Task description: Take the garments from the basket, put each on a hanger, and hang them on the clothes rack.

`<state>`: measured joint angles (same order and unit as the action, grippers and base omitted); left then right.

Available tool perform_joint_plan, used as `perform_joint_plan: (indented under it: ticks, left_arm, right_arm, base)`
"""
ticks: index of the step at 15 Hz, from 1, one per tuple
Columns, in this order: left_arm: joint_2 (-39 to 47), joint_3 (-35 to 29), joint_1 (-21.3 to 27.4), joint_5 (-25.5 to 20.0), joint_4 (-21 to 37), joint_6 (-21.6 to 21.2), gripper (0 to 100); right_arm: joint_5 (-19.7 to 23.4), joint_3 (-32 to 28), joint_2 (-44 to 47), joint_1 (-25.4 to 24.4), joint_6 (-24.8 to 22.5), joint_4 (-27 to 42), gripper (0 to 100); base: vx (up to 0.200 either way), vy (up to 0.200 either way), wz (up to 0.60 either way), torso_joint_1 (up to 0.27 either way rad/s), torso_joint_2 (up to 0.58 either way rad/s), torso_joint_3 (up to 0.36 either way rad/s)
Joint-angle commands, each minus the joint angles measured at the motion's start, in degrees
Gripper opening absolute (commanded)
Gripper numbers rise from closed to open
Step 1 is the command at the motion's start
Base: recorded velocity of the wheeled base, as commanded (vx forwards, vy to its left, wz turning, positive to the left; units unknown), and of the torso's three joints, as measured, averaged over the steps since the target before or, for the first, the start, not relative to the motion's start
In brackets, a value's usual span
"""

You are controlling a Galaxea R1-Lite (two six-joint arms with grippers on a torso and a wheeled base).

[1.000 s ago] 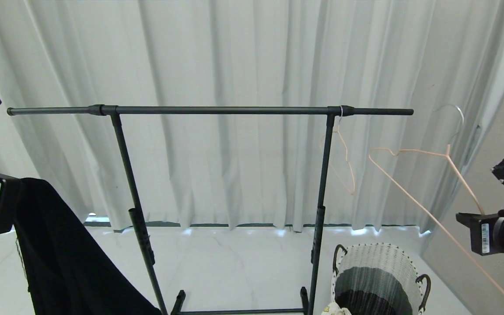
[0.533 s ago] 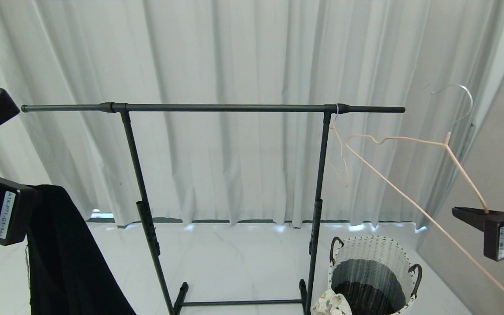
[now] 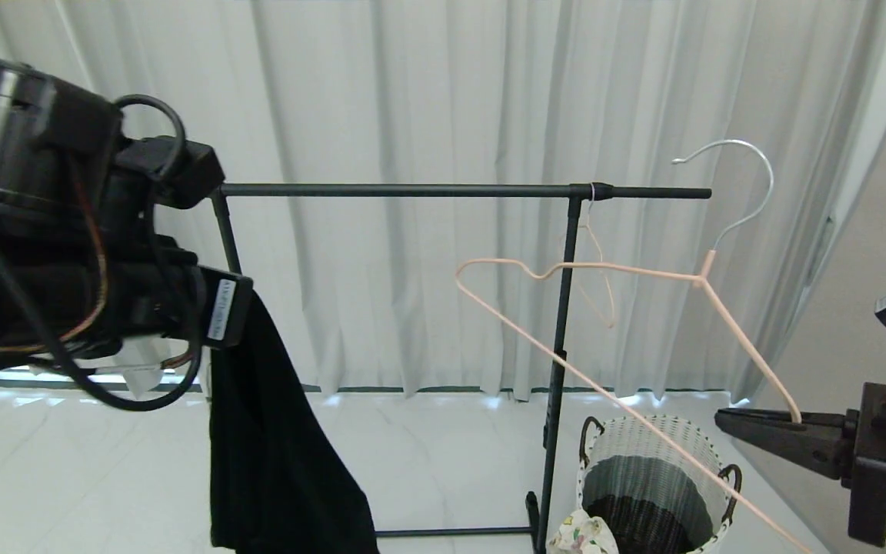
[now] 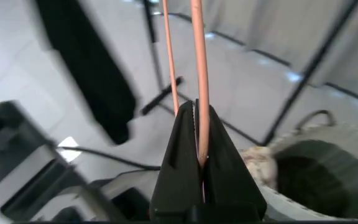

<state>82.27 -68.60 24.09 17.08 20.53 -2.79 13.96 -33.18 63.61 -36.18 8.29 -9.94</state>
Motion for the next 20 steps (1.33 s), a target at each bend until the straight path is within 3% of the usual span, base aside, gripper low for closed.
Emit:
perform_joint_plan:
  ticks: [1,5,9,16,20]
  left_arm:
    - [11.4,-8.2,1.0,1.3,-1.2,0.9,0]
    - [14.8,-12.8,3.1,1.1,-1.3,1.7,0]
    - [14.8,-13.8,7.5,1.1,-1.3,8.1,0]
    - [13.9,-13.8,8.8,1.1,-1.3,8.7,0]
    - [12.9,-14.6,13.1,1.1,-1.3,10.3,0]
  right_arm:
    - [0.4,0.8,1.9,-5.7,1.6,-0.9,0]
    - [1.1,1.4,5.6,-8.6,4.1,-6.1,0]
    - [4.0,1.0,9.3,-8.6,4.0,-8.6,0]
    - [3.9,-0.8,13.8,-8.2,4.1,-12.2,0]
    - [4.0,-4.0,18.5,-8.8,4.1,-12.3,0]
  base:
    - [0.0,0.0,0.0,0.0,0.0,0.0]
    - [0.0,0.0,0.0,0.0,0.0,0.0]
    - [0.0,0.0,0.0,0.0,0.0,0.0]
    - [0.0,0.0,0.0,0.0,0.0,0.0]
    - [0.0,0.0,0.0,0.0,0.0,0.0]
